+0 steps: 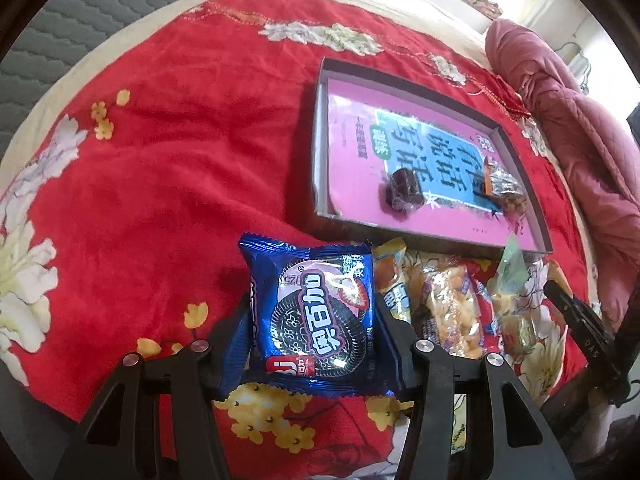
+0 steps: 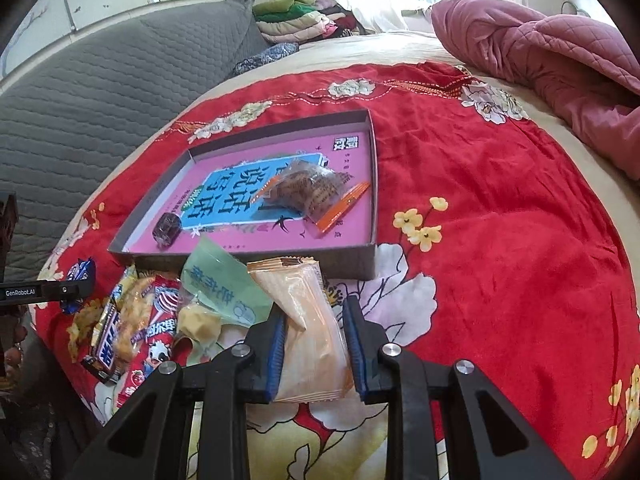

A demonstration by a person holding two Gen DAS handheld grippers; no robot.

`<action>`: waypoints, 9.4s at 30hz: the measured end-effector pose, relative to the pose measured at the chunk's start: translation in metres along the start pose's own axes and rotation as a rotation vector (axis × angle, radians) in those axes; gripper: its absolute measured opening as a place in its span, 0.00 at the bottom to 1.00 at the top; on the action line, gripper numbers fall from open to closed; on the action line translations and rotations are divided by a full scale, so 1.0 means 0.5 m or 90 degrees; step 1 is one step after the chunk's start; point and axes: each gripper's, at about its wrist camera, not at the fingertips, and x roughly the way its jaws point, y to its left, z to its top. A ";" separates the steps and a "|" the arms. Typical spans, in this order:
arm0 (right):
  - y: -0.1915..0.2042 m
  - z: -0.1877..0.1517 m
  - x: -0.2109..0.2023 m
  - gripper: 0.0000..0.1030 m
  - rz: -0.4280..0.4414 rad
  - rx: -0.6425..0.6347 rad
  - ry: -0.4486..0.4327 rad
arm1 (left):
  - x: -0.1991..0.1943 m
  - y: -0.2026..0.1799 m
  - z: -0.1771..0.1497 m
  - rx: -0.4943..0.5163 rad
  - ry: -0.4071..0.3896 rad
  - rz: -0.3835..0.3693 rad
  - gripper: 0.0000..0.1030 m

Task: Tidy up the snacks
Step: 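Lift the blue packet with the left tool while the right tool lifts the orange bag toward the tray, then carry the blue packet and orange bag over the tray with both tools, then open the right tool to drop the orange bag in the tray while the left tool releases the blue packet, then withdraw both open tools from the tray toward the snack pile beside it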

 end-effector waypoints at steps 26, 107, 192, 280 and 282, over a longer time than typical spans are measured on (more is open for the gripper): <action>-0.007 0.029 -0.027 0.27 0.027 0.026 -0.065 | -0.020 -0.089 0.065 0.034 -0.046 -0.018 0.55; -0.008 0.114 0.105 0.28 0.065 0.007 -0.068 | 0.170 -0.280 0.141 0.095 0.025 -0.026 0.55; -0.054 0.127 0.051 0.67 0.007 0.055 -0.136 | 0.093 -0.254 0.166 0.075 -0.018 -0.020 0.63; 0.093 0.051 -0.118 0.79 -0.077 0.009 -0.080 | -0.077 -0.065 0.071 0.084 -0.027 -0.067 0.63; 0.098 0.050 -0.117 0.79 -0.077 0.006 -0.077 | -0.074 -0.063 0.068 0.082 -0.023 -0.067 0.63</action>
